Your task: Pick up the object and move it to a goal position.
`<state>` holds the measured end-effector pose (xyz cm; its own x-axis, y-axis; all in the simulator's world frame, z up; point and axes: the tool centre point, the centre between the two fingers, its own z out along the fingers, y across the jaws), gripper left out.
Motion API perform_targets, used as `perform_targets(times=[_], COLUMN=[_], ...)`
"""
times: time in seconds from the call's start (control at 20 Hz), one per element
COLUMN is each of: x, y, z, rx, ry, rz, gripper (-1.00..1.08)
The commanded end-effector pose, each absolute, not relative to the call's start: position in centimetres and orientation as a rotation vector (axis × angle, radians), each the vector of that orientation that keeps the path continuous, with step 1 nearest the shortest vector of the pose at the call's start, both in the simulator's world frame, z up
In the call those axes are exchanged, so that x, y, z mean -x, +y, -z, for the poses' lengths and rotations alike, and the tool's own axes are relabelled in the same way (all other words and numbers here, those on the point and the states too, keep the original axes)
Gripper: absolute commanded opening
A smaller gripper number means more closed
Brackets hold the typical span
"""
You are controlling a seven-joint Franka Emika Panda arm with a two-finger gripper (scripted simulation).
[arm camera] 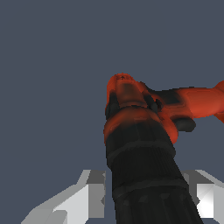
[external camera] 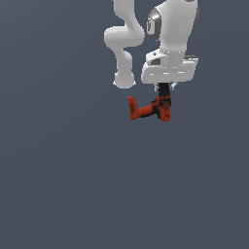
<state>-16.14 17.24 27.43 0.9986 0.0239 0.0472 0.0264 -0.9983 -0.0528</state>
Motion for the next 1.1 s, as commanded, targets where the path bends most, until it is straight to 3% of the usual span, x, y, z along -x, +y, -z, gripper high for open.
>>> perform_targets(times=[0.0, 0.65, 1.05], x=[16.3, 17.2, 17.3], y=[17.6, 19.5, 20.4], z=[-30.2, -42.6, -47.8], rx=[3.085, 3.085, 3.085], ry=[-0.039, -0.039, -0.039], rz=[0.083, 0.083, 0.082], gripper=[-1.00, -1.00, -1.00])
